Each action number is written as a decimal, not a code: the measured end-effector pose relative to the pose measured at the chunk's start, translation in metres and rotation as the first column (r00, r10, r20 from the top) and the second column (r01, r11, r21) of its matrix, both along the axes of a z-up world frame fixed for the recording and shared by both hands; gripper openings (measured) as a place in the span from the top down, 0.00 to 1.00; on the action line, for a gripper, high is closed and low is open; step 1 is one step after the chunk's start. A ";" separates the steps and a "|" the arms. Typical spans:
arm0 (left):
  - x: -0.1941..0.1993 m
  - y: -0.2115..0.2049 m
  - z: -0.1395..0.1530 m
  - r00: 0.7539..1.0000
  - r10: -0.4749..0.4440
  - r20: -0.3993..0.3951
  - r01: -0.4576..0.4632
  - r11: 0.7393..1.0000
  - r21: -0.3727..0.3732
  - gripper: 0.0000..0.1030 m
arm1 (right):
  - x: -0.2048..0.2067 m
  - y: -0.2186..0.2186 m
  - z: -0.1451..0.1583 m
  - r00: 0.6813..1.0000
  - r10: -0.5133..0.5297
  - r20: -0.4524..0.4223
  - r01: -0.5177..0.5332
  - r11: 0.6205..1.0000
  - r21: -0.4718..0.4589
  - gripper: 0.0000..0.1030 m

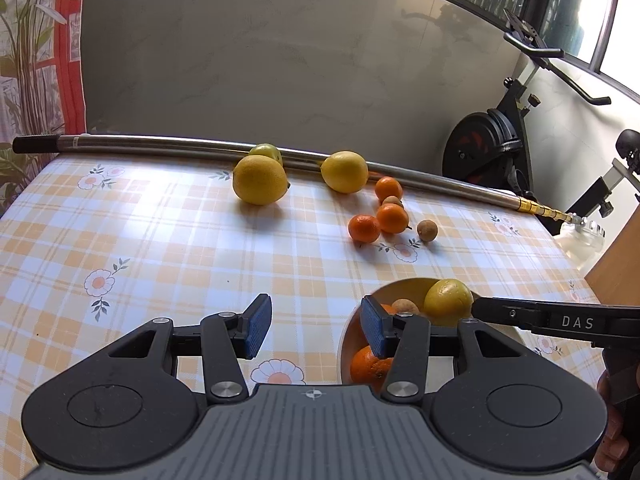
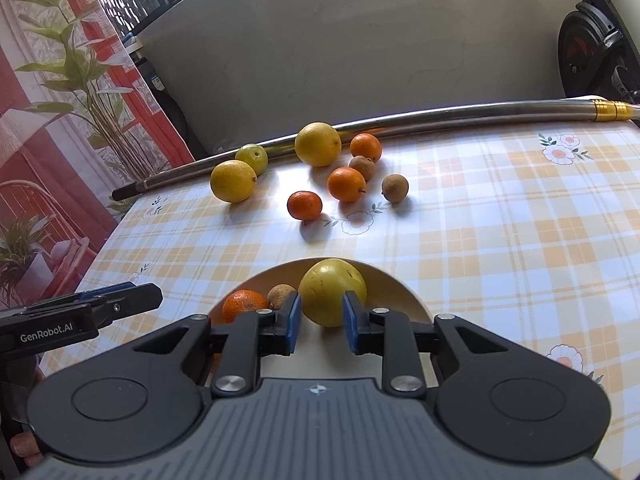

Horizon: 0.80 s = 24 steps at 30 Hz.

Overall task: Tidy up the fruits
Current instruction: 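Move left gripper to a large yellow lemon while right gripper moves toward the fruit cluster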

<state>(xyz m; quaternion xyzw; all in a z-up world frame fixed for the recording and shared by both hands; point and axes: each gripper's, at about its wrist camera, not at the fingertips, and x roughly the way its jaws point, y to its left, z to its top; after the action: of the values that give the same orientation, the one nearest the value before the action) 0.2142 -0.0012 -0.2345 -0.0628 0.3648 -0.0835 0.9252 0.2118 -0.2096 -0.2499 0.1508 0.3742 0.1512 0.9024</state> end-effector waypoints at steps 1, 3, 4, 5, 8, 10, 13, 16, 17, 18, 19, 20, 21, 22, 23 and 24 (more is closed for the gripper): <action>0.000 0.002 0.001 1.000 0.005 -0.001 -0.005 1.000 -0.003 0.50 | -0.002 -0.001 0.003 1.000 -0.006 0.010 0.006 1.000 -0.006 0.74; 0.001 0.007 0.004 1.000 0.012 0.004 -0.012 1.000 -0.004 0.50 | -0.004 -0.004 0.008 1.000 -0.016 0.025 0.016 1.000 -0.011 0.74; 0.001 0.010 0.006 1.000 0.016 0.006 -0.016 1.000 0.000 0.50 | -0.005 -0.007 0.010 0.999 -0.023 0.032 0.023 1.000 -0.010 0.74; 0.001 0.013 0.008 1.000 0.023 0.009 -0.023 1.000 0.004 0.50 | -0.006 -0.009 0.012 0.999 -0.029 0.037 0.029 1.000 -0.008 0.74; 0.002 0.026 0.015 0.999 0.049 0.011 -0.049 0.999 0.007 0.50 | -0.008 -0.015 0.016 0.998 -0.046 0.046 0.046 0.999 -0.006 0.74; 0.003 0.034 0.019 0.998 0.064 0.008 -0.064 0.998 0.001 0.50 | -0.009 -0.019 0.018 0.997 -0.056 0.050 0.056 0.998 -0.005 0.74; 0.004 0.047 0.025 0.996 0.083 0.009 -0.083 0.997 0.002 0.50 | -0.010 -0.025 0.019 0.996 -0.066 0.053 0.067 0.998 -0.005 0.74; 0.005 0.058 0.032 0.995 0.096 0.011 -0.096 0.995 0.018 0.50 | -0.009 -0.030 0.021 0.995 -0.076 0.056 0.077 0.997 -0.006 0.74; 0.005 0.062 0.035 0.995 0.101 0.014 -0.102 0.995 0.021 0.50 | -0.009 -0.032 0.021 0.995 -0.079 0.057 0.079 0.997 -0.007 0.74; 0.006 0.067 0.038 0.994 0.107 0.017 -0.108 0.994 0.021 0.49 | -0.009 -0.033 0.022 0.995 -0.081 0.059 0.082 0.997 -0.008 0.74; 0.005 0.071 0.041 0.993 0.114 0.020 -0.115 0.993 0.017 0.49 | -0.009 -0.035 0.023 0.995 -0.084 0.062 0.085 0.996 -0.009 0.74; 0.005 0.074 0.042 0.993 0.120 0.020 -0.120 0.993 0.014 0.47 | -0.008 -0.036 0.024 0.994 -0.087 0.064 0.087 0.996 -0.009 0.74; 0.005 0.078 0.045 0.992 0.127 0.020 -0.128 0.992 0.011 0.46 | -0.008 -0.037 0.025 0.994 -0.089 0.065 0.089 0.996 -0.007 0.74; 0.006 0.080 0.046 0.991 0.133 0.022 -0.133 0.991 0.009 0.46 | -0.007 -0.039 0.026 0.994 -0.091 0.067 0.091 0.996 -0.005 0.74; 0.006 0.082 0.047 0.990 0.137 0.023 -0.138 0.990 0.007 0.46 | -0.006 -0.040 0.027 0.993 -0.094 0.069 0.095 0.996 -0.003 0.74; 0.006 0.084 0.049 0.989 0.143 0.024 -0.143 0.990 0.005 0.46 | -0.005 -0.042 0.028 0.993 -0.099 0.072 0.099 0.995 0.000 0.74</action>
<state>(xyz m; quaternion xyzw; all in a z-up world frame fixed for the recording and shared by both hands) 0.2205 0.0830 -0.1856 -0.0846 0.3487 -0.0163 0.9333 0.2071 -0.2515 -0.2222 0.1620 0.3340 0.1110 0.9219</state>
